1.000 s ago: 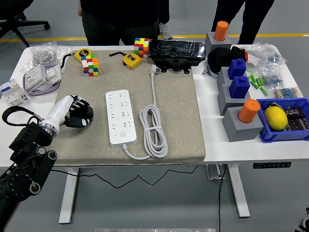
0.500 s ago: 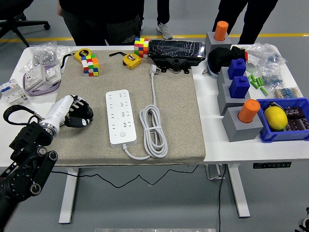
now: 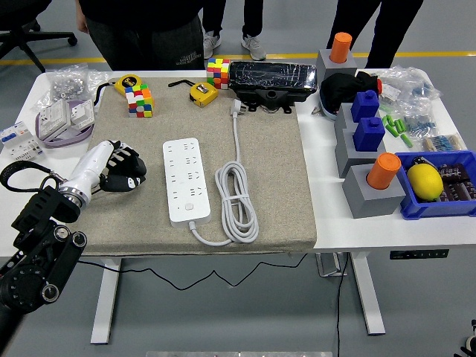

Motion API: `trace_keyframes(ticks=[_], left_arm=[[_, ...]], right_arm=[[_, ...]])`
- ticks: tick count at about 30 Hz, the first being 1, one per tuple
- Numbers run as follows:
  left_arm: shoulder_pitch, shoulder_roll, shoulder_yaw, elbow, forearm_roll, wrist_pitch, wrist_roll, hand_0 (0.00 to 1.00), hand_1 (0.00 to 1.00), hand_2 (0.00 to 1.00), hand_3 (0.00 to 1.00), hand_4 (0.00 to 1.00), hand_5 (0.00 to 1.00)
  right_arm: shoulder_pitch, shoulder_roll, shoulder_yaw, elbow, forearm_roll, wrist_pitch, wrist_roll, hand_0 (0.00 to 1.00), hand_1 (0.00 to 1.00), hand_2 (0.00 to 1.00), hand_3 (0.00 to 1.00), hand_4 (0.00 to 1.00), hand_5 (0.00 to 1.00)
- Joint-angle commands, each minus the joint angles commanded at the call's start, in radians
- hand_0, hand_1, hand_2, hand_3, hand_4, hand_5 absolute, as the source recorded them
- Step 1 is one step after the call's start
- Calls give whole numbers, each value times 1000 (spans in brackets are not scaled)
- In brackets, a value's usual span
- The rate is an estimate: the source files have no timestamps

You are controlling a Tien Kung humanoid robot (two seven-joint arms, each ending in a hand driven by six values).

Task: Pick up the plug,place it near the board,insert it into the board,press the button

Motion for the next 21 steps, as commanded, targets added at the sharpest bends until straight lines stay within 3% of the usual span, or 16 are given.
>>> trace_keyframes(ticks=[12, 21], left_arm=[[-2, 28, 77, -190, -16, -25, 25, 345, 504, 391, 548, 674, 2], [-25, 44, 176, -267, -19, -37, 44, 345, 501, 389, 550, 666, 2]], right_arm=[[4, -1, -1, 0, 1, -1, 1, 783, 721, 720, 754, 998, 915], [2, -1, 2, 0, -1, -1, 1, 784, 721, 720, 753, 998, 917]])
